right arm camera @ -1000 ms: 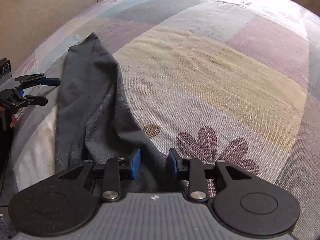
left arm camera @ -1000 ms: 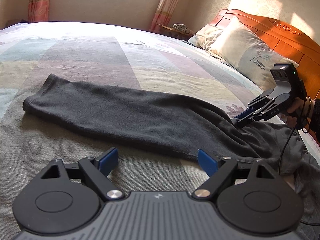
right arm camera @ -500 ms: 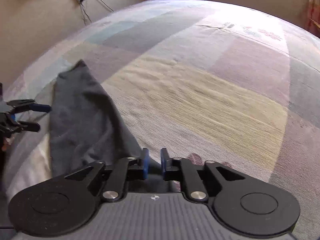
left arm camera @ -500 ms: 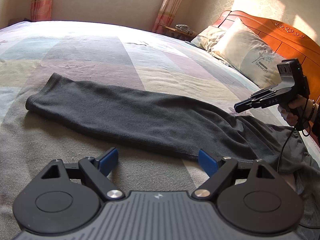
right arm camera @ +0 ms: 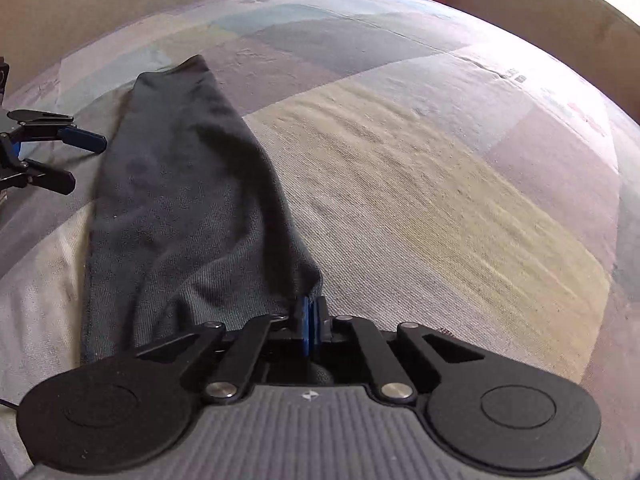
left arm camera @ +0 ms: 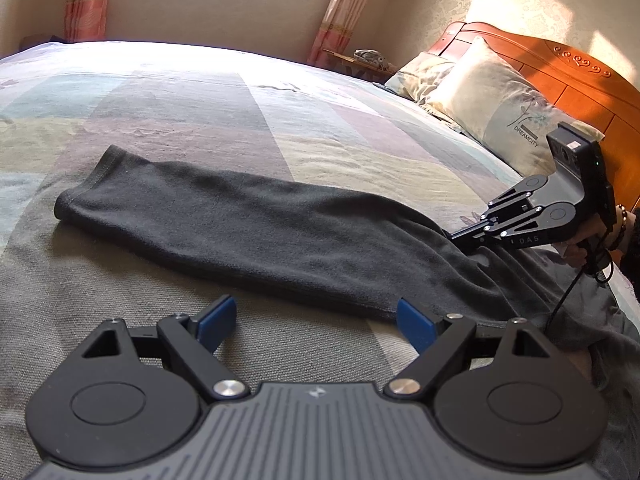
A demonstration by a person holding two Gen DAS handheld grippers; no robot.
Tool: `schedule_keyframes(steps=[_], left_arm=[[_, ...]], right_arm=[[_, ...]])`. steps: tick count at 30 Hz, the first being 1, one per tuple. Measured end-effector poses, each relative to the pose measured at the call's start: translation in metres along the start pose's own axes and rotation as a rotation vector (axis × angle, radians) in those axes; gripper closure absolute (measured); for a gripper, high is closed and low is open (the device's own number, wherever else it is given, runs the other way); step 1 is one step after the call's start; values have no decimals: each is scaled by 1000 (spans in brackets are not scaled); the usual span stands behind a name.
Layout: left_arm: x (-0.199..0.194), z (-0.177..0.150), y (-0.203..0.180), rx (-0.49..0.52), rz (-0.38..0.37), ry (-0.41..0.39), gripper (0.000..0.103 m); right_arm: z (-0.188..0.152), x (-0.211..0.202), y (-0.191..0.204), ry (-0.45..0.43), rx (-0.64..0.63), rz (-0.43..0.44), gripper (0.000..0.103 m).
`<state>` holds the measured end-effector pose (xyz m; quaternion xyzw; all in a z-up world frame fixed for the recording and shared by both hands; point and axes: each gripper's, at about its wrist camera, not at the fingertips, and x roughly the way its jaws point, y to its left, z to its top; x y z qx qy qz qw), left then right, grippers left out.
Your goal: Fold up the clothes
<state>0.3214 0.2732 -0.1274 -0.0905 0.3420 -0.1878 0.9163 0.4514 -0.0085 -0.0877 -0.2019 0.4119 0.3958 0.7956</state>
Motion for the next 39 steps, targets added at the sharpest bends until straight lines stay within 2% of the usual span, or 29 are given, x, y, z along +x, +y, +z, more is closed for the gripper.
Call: schedule_keyframes(steps=[3,6,8,9,12,14,16,20,22,26,29,32,33,34,36,39], left_arm=[[0,0,0,-2,0,-1,16],[0,0,0,-2,-1,-1,15],[0,0,1,-4,-2,-2,15],[0,0,1,-6,-3,-2,15],[0,0,2,-7,-5,-1,15],[0,0,2,-9,-7,-2,15],[0,0,3,-14,-10,-3,15],[1,0,2,-13,-8,-2,15],[2,0,1,-8,-6,0,14],[2,0,-1,0,-3,2,13],[0,0,-4,11,-12,2,13],[-5,1,-13,32,-87,-17,13],[-7,1,-17,43,-113,-24,13],[-9,1,-23,63,-138,-31,13],[-11,0,-37,113,-169,-36,13],[-11,-3,-51,171,-204,-35,13]], right_arm=[[7,-1,-17,-31,80,-45,101],[9,1,-17,-4,101,-53,98],[7,-10,-10,-13,81,-44,94],[4,-21,-8,-33,80,-40,88],[-11,-55,-18,-51,110,-71,78],[-30,-78,-30,-37,148,-120,76],[-56,-97,-44,-9,190,-176,68],[-113,-126,-74,72,297,-281,67],[-132,-131,-84,92,332,-300,67],[-142,-128,-89,100,333,-272,67],[-134,-115,-85,111,289,-225,67],[-126,-101,-80,150,240,-210,70],[-124,-100,-78,149,226,-205,97],[-122,-98,-76,147,211,-202,100],[-121,-100,-75,141,193,-220,101],[-122,-106,-85,92,244,-259,101]])
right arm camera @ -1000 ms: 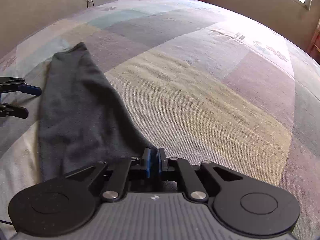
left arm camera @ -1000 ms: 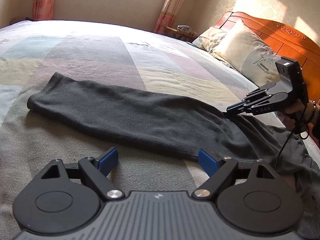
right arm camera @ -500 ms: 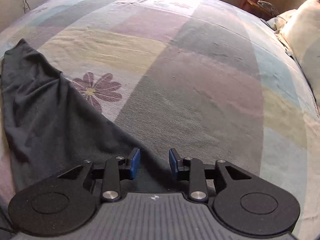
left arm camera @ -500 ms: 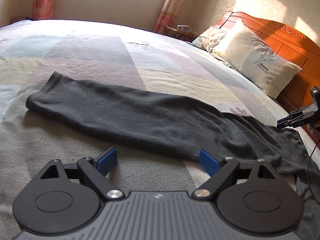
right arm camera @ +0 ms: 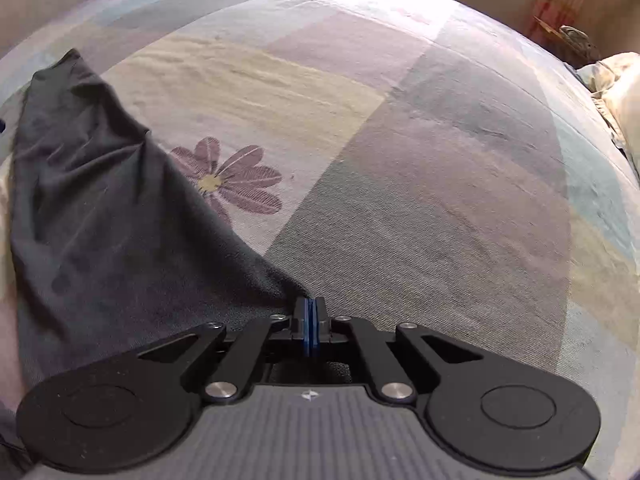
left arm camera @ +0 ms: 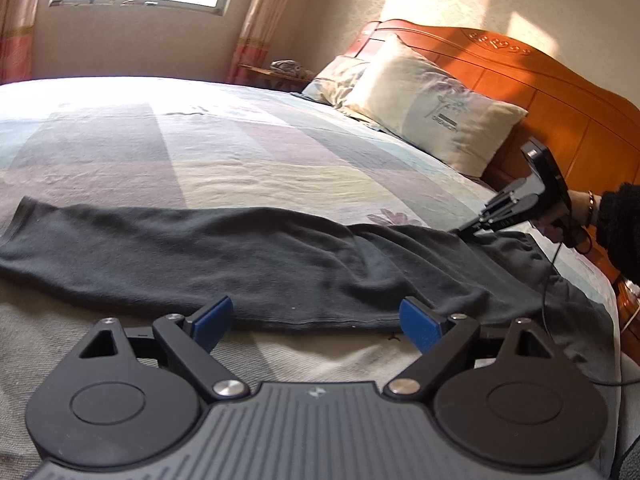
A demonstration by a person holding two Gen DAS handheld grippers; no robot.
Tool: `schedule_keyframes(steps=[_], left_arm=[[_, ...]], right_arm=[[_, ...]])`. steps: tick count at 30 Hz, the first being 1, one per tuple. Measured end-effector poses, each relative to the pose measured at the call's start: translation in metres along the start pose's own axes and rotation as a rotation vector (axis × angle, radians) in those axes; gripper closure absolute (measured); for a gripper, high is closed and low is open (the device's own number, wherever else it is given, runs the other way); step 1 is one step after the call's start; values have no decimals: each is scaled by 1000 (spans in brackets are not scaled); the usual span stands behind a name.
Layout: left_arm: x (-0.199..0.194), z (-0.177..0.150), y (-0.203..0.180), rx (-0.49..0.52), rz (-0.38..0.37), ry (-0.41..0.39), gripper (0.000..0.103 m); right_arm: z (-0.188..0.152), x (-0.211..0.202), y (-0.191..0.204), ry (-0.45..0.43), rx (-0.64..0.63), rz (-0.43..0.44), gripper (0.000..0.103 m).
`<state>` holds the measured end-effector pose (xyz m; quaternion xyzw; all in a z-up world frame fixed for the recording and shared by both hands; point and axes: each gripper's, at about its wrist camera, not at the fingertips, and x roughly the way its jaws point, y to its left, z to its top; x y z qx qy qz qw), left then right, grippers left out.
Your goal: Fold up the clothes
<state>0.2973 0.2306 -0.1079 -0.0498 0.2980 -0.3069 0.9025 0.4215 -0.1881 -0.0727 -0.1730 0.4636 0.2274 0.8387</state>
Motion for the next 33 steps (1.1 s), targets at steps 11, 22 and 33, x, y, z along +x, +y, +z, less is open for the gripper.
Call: schedule_keyframes(steps=[11,22,33], left_arm=[[9,-4,5,-22,32,42,13],[11,-5,5,-22,52,53,13],[12,-6,10,-37,81,62,12]], right_arm=[[30,-14,27,-86,0,86,84],[44,15,112,-37,-167,175,78],[21,-32,156,-77,-143,174,75]])
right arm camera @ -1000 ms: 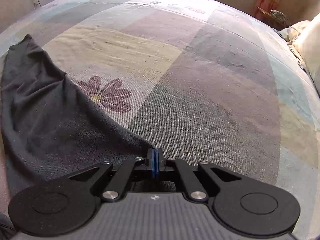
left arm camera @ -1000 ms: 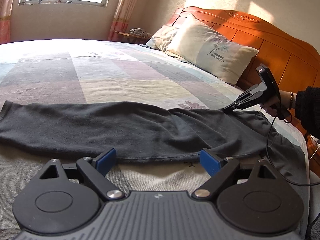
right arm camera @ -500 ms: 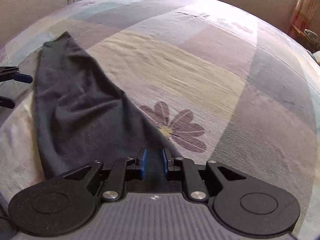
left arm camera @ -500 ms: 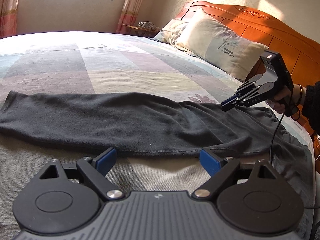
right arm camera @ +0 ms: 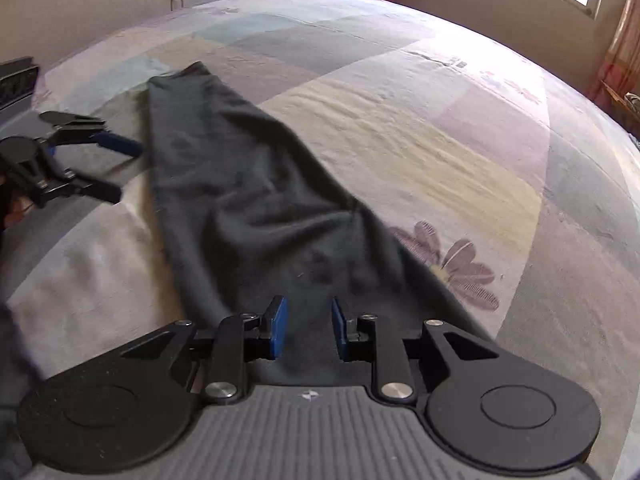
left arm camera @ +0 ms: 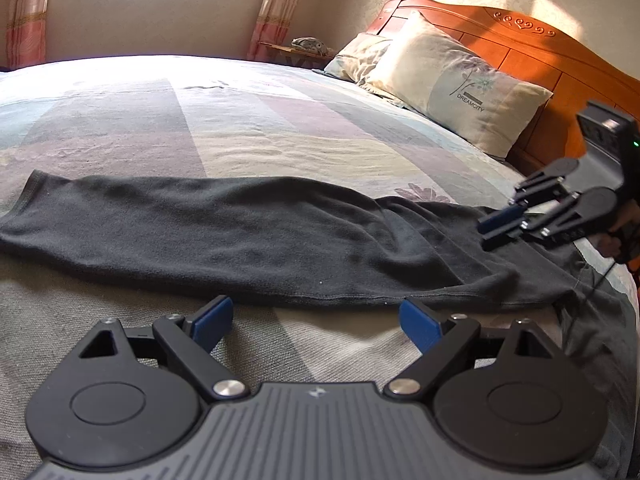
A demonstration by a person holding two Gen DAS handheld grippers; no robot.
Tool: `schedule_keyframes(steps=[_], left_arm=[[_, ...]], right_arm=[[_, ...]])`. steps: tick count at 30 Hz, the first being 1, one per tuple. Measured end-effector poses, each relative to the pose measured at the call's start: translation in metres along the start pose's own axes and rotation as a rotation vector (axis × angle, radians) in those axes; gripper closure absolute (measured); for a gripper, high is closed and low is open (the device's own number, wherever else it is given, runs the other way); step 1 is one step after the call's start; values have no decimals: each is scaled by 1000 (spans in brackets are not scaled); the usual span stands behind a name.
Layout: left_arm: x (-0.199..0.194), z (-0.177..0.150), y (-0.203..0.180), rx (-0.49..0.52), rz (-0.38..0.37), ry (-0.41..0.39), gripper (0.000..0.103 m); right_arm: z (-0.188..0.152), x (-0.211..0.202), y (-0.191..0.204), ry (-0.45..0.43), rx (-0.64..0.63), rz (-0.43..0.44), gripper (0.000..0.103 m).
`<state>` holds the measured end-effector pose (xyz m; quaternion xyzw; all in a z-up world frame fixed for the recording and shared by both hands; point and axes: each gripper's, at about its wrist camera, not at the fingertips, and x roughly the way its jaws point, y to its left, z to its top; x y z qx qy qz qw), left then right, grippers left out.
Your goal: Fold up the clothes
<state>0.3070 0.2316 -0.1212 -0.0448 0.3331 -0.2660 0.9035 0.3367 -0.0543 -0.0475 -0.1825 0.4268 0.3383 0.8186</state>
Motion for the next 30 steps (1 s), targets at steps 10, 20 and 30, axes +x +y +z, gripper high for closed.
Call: schedule_keyframes(steps=[10,20,30], left_arm=[[4,-2,-5,26,-25,16,12],[3,-2,-6,27,-26,13,12],[2,-2,-4,20,-25,9,12]], right_arm=[[-48,6,40,35,239,56,63],[-21,13,44,21,205,-20,62],[-1,7,60,19,127,51,50]])
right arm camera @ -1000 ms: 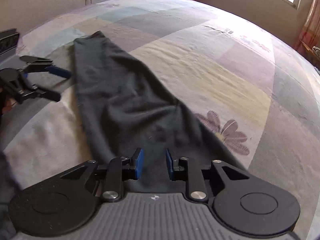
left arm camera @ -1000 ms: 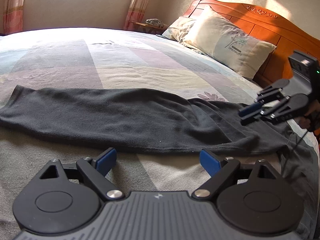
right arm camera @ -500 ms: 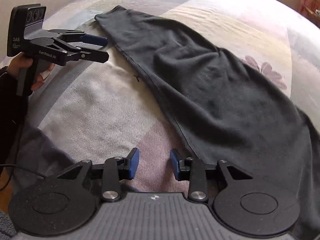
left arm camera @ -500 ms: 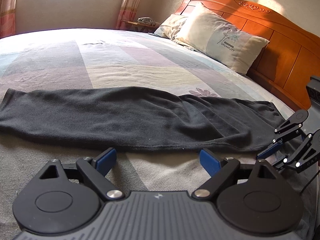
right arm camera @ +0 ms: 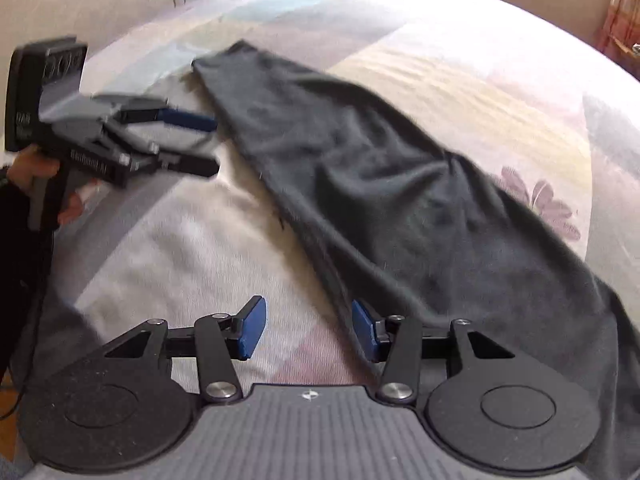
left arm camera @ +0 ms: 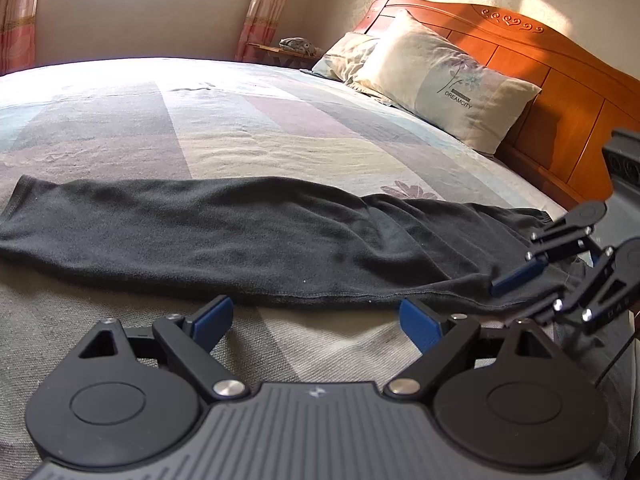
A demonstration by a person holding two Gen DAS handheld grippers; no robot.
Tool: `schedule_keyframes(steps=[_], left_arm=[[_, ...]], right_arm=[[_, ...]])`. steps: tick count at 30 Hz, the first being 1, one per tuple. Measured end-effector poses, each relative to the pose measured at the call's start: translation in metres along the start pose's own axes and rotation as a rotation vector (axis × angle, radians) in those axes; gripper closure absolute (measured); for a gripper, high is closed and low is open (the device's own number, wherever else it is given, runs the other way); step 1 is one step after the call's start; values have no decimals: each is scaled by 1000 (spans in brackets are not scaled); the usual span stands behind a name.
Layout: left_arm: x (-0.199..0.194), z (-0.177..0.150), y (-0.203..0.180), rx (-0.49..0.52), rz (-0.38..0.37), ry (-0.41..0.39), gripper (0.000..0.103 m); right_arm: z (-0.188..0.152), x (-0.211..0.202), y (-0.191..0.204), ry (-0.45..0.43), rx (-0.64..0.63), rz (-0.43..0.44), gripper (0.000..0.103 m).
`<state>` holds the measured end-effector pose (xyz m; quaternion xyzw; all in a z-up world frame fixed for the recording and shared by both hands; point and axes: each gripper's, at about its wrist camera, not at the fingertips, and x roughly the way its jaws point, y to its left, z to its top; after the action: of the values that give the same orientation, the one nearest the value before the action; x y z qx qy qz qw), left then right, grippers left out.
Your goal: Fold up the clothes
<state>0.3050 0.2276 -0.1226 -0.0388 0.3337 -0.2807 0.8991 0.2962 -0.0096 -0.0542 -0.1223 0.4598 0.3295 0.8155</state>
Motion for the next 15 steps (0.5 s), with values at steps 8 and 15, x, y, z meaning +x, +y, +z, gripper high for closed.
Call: schedule_keyframes(steps=[8,15], left_arm=[[0,-1,6,-18,-2,0,12],[1,0,6,-19,-2,3,12]], right_arm=[[2,38,15,32,10,61,31],[27,30,15,-16,-32,39,33]])
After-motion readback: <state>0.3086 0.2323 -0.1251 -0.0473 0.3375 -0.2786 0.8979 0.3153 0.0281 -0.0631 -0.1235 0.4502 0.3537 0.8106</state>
